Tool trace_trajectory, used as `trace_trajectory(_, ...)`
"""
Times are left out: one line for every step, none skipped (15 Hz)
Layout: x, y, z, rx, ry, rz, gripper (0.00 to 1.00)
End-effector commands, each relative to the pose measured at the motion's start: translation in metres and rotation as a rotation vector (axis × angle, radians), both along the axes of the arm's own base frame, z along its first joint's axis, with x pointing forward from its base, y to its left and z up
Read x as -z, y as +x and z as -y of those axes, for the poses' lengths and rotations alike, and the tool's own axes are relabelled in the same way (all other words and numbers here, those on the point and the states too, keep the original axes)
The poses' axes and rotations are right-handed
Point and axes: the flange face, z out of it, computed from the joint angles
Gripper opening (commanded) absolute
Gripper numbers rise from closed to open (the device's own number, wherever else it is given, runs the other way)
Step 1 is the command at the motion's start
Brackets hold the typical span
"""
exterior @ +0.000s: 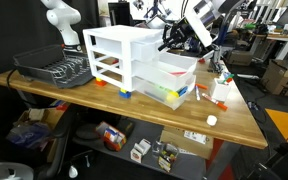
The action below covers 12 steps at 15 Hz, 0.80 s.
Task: Close the topmost drawer of the small white cabinet
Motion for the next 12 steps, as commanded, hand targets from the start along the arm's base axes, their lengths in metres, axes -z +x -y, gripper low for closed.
trace_trajectory(0.0,0.018,-0.008,-0.031,-0.046,0.026,0.0)
trace_trajectory(0.0,0.023,-0.011,-0.051,-0.061,0.032,0.0)
trace_trajectory(0.0,0.027,-0.012,-0.065,-0.072,0.035,0.0)
trace_trajectory(-0.001,0.033,-0.014,-0.079,-0.082,0.04,0.0)
trace_trajectory(0.0,0.036,-0.015,-0.091,-0.095,0.043,0.0)
trace_trajectory(0.0,0.041,-0.016,-0.103,-0.107,0.048,0.0)
trace_trajectory(0.0,0.045,-0.017,-0.113,-0.116,0.053,0.0)
trace_trajectory(-0.001,0.048,-0.019,-0.124,-0.127,0.06,0.0)
trace_trajectory(-0.002,0.052,-0.021,-0.137,-0.135,0.068,0.0)
trace_trajectory(-0.002,0.055,-0.022,-0.149,-0.142,0.072,0.0)
trace_trajectory(-0.003,0.058,-0.024,-0.161,-0.148,0.08,0.0)
trace_trajectory(-0.003,0.06,-0.026,-0.17,-0.156,0.085,0.0)
